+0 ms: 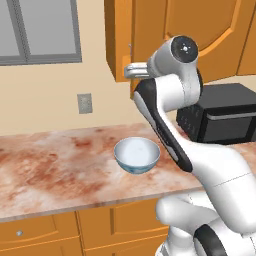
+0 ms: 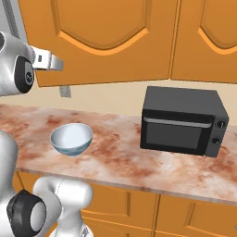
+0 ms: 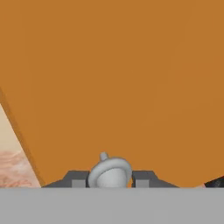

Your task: Open the cabinet and setup a tea strainer by placing it in the bowl upright.

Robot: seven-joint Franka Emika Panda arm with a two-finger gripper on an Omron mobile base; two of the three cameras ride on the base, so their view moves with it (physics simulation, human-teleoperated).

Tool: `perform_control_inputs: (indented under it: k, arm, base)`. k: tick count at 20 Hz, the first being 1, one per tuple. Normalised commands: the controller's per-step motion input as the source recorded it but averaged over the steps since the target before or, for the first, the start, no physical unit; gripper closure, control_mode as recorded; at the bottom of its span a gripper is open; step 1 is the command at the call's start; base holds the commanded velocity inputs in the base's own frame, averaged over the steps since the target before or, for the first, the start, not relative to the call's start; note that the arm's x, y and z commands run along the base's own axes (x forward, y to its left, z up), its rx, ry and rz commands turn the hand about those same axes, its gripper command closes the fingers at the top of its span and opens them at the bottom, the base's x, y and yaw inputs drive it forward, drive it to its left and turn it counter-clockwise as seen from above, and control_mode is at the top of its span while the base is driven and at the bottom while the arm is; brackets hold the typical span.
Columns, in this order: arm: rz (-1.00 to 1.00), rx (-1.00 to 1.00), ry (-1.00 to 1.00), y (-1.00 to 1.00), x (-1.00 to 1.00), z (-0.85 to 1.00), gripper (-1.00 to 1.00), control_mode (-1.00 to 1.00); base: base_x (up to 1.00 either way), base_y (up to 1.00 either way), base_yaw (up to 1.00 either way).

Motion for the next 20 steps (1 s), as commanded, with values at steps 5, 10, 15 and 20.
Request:
perform_control_inputs:
  k: [5, 10, 15, 20]
  arm:
    - [0.0, 0.05, -0.09, -0.29, -1.0, 0.2, 1.0, -1.0]
    - [0.0, 0.11, -0.12, -0.46, -1.0, 0.24, 1.0, -1.0]
    - [0.02, 0.13, -0.08, -0.45, -0.9, 0.32, 1.0, -1.0]
    - [0.09, 0.05, -0.02, -0.25, -0.62, 0.23, 1.0, -1.0]
  base:
    - [0.0, 0.0, 0.0]
    - [0.0, 0.0, 0.0]
    - [0.0, 0.0, 0.0]
    - [0.0, 0.0, 0.0]
